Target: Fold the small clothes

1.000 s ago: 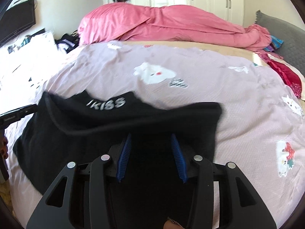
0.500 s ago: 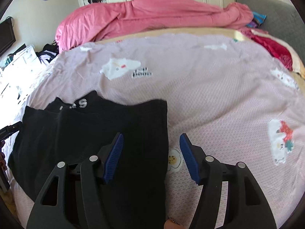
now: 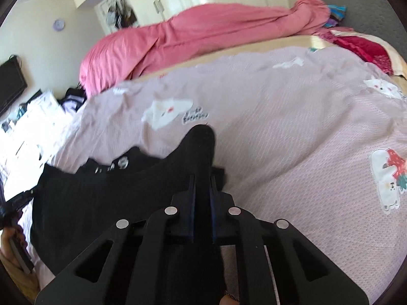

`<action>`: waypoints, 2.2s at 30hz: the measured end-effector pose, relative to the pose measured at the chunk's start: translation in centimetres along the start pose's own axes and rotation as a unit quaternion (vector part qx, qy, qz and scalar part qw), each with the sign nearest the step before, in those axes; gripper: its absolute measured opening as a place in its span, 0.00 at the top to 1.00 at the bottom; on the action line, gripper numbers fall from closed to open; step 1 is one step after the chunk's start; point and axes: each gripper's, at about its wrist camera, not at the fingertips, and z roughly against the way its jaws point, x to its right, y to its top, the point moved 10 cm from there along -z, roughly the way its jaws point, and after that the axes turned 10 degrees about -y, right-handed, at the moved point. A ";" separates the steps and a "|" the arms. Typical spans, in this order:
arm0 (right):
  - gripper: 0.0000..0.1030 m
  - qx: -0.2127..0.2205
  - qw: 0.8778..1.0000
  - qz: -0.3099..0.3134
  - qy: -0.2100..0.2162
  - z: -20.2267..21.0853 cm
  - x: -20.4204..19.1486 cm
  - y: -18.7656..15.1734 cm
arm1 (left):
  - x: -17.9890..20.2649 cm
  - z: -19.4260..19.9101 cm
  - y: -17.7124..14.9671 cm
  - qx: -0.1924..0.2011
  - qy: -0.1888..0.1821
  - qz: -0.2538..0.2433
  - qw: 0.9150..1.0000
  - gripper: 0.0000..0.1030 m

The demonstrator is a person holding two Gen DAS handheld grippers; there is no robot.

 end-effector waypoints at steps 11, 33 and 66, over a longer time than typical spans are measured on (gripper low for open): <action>0.68 -0.042 0.997 0.024 -0.067 -2.3 1.0 -2.1 | -1.1 -1.0 -2.1 -0.024 0.047 -0.011 0.999 0.84; 0.39 -0.014 0.996 0.089 0.019 4.8 -5.8 -4.3 | 3.5 2.0 -4.4 -0.057 0.042 -0.069 0.995 0.50; 0.18 -0.035 0.997 0.073 0.000 9.3 -6.5 -12.8 | 0.8 7.2 -11.4 -0.092 0.059 -0.049 0.993 0.29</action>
